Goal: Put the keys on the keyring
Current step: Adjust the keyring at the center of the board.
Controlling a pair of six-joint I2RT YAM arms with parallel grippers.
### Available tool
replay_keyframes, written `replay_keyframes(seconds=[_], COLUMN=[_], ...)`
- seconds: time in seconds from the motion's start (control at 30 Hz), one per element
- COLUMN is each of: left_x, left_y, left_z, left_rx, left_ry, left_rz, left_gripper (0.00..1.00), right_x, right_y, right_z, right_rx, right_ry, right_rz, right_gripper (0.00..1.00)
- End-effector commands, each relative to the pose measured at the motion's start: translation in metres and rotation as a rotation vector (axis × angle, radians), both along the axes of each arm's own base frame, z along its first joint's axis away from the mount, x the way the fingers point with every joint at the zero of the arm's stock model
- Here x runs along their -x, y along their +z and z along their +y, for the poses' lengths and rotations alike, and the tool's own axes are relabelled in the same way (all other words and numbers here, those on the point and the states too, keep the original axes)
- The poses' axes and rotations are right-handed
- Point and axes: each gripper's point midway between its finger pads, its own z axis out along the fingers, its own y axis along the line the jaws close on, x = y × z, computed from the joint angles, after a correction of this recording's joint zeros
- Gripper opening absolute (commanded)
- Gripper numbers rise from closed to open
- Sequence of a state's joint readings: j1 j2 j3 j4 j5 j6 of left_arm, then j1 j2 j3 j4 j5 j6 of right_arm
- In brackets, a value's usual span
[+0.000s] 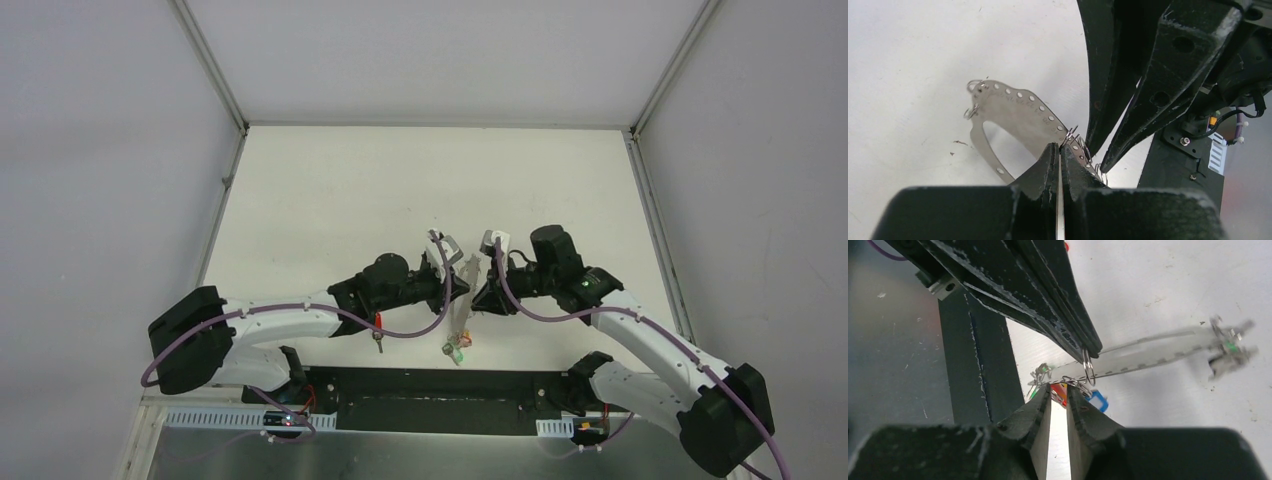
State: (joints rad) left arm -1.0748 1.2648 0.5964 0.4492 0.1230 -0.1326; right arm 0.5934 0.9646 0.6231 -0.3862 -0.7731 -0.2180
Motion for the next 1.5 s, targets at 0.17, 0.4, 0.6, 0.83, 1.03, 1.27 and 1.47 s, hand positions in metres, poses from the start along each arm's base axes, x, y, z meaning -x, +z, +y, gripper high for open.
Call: replay_keyframes(seconds=[0.17, 0.4, 0.6, 0.83, 1.03, 1.27, 1.47], left_x=[-0.004, -0.004, -0.01, -0.011, -0.006, -0.005, -0.005], left_y=[0.031, 0.036, 0.047, 0.066, 0.081, 0.086, 0.093], left_z=[-0.002, 0.014, 0.029, 0.042, 0.043, 0.037, 0.036], left_rx=[0.138, 0.124, 0.109, 0.108, 0.136, 0.149, 0.18], left_ry=[0.047, 0.119, 0.205, 0.257, 0.23, 0.215, 0.217], left_rz=[-0.024, 0.065, 0.111, 0.128, 0.123, 0.143, 0.151], left_gripper=[0.0, 0.0, 0.0, 0.0, 0.0, 0.0, 0.0], right_x=[-0.003, -0.025, -0.052, -0.044, -0.023, -0.03, -0.05], right_y=[0.016, 0.022, 0.041, 0.058, 0.07, 0.07, 0.052], right_z=[0.008, -0.001, -0.011, -0.007, 0.006, 0.022, 0.027], right_rx=[-0.072, -0.035, -0.027, -0.077, -0.165, -0.224, -0.185], right_ry=[0.002, -0.168, -0.349, -0.231, -0.034, -0.045, -0.109], right_rz=[-0.033, -0.073, -0.12, -0.246, -0.321, -0.248, -0.241], right_gripper=[0.23, 0.61, 0.74, 0.76, 0.76, 0.73, 0.7])
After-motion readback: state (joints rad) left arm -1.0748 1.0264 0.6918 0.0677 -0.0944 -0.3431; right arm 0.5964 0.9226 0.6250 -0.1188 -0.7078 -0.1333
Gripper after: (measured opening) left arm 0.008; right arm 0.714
